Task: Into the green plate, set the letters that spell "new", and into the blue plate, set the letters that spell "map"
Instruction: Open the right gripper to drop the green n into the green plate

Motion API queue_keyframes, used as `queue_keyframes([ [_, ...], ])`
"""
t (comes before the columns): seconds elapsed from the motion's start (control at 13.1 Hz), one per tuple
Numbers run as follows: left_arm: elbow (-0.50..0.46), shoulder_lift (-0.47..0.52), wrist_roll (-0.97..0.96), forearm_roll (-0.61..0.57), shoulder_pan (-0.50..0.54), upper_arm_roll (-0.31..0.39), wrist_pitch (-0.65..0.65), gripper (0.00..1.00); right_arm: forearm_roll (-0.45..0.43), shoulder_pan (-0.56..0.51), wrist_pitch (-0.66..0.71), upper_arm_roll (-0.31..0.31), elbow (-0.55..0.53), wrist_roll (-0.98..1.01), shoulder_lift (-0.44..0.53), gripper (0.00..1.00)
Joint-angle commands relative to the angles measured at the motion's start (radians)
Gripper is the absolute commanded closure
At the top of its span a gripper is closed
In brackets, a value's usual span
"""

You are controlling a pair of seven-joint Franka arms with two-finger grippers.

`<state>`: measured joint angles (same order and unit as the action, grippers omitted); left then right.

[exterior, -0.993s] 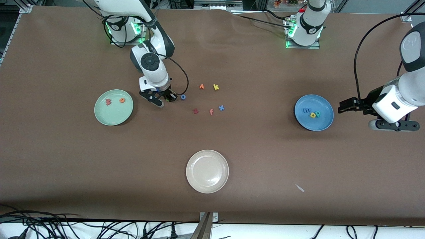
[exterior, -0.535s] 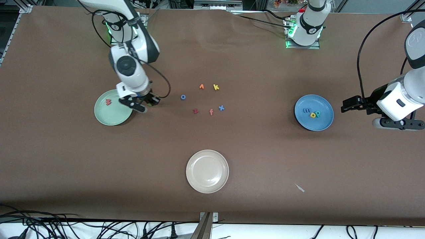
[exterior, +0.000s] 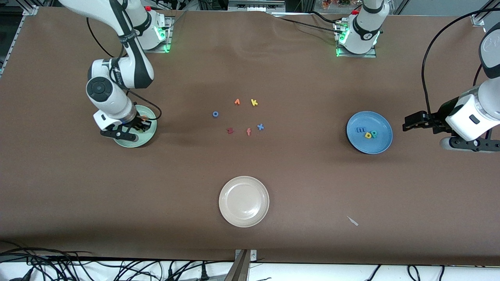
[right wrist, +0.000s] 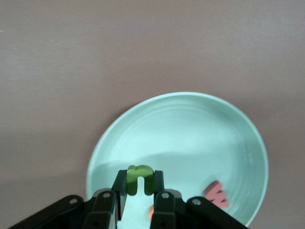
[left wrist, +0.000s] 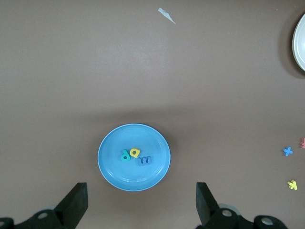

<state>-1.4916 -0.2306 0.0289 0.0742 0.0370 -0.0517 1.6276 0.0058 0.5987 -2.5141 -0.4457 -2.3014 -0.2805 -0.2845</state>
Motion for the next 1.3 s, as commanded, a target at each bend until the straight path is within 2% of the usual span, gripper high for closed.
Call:
queue_keyframes([
  [0.0,0.013,0.004,0.025,-0.027,-0.002,0.006,-0.02,0.0,0.011,-0.027,-0.029,0.005,-0.003,0.067,-0.013,0.22],
  [0.08,0.013,0.004,0.026,-0.024,0.001,0.009,-0.02,0.0,0.011,-0.027,-0.029,0.005,-0.003,0.064,-0.008,0.01],
  [0.46,0.014,0.005,0.026,-0.021,0.007,0.009,-0.017,0.0,0.01,-0.025,0.035,0.01,0.042,0.075,0.027,0.0],
  [0.76,0.014,0.004,0.026,-0.021,0.007,0.009,-0.014,0.0,0.01,-0.022,0.421,0.013,0.279,0.086,0.027,0.0],
  [0.92,0.014,0.005,0.026,-0.022,0.006,0.007,-0.014,0.0,0.008,-0.016,0.5,0.016,0.393,0.121,0.028,0.0],
  [1.07,0.014,0.004,0.026,-0.021,0.006,0.007,-0.014,0.0,0.016,-0.014,0.648,0.015,0.494,0.141,0.041,0.0],
  [1.22,0.014,0.004,0.026,-0.021,0.006,0.007,-0.014,0.0,0.033,-0.02,0.704,0.013,0.603,0.159,0.027,0.0],
])
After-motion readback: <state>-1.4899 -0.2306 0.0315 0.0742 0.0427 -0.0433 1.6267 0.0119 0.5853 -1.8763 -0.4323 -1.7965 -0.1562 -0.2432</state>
